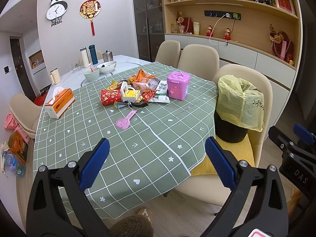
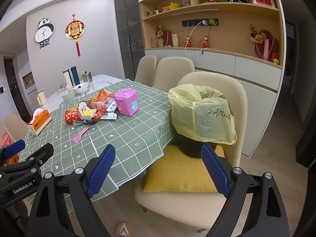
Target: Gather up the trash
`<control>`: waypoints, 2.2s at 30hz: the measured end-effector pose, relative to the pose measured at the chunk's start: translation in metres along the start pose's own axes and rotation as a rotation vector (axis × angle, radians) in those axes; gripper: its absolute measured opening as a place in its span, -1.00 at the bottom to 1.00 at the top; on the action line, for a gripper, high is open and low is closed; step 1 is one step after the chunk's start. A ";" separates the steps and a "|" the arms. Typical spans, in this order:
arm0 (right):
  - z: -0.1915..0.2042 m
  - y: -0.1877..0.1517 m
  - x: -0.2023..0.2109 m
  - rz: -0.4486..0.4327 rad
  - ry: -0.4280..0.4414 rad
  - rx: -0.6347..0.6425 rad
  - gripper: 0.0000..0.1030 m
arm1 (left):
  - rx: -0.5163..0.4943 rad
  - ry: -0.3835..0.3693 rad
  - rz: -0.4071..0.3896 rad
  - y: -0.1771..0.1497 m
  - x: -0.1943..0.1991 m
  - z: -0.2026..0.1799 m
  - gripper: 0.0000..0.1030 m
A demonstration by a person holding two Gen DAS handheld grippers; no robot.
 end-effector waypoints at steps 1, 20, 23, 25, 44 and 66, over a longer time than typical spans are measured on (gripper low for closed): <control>0.001 0.000 -0.001 0.001 0.000 0.000 0.65 | 0.000 0.000 0.000 0.000 0.000 0.000 0.80; 0.001 -0.008 -0.009 0.010 -0.001 -0.006 0.65 | 0.005 0.002 0.004 -0.002 -0.001 0.006 0.80; 0.000 -0.010 -0.010 0.012 -0.003 -0.008 0.65 | 0.005 0.002 0.003 -0.002 -0.001 0.006 0.80; 0.001 -0.010 -0.011 0.013 -0.003 -0.008 0.65 | 0.005 0.002 0.003 -0.002 -0.001 0.006 0.80; 0.000 -0.009 -0.010 0.012 -0.006 -0.008 0.65 | 0.004 0.002 0.003 -0.001 -0.001 0.006 0.80; -0.003 -0.007 -0.016 0.032 -0.031 0.002 0.65 | -0.004 -0.008 0.019 -0.004 -0.023 0.016 0.80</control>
Point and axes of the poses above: each gripper's, at about its wrist camera, not at the fingertips, and x roughly against the way its jaws point, z to its left, y to its top, the point moved 9 cm from there along -x, roughly the way its jaws point, and after that the axes turned 11 degrees about y, right-handed, at the moved point
